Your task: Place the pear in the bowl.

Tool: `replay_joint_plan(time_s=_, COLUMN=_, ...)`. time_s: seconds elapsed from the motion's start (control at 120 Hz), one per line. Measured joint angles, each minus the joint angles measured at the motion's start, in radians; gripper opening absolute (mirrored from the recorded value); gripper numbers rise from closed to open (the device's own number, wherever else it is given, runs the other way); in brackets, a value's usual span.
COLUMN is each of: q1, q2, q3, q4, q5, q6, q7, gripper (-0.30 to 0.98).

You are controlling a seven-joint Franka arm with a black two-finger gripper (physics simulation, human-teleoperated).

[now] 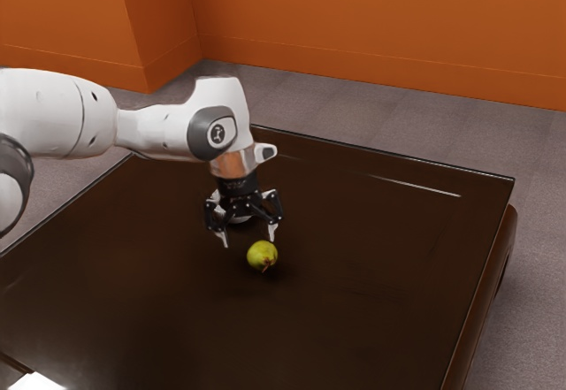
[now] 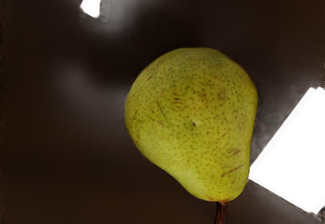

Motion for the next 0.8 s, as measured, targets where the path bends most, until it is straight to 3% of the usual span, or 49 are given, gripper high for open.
replay_joint_plan(time_s=0.8, q1=0.0, q2=0.158, q3=-0.001, q4=0.065, q5=-0.023, q6=0.122, q7=-0.352, gripper=0.69)
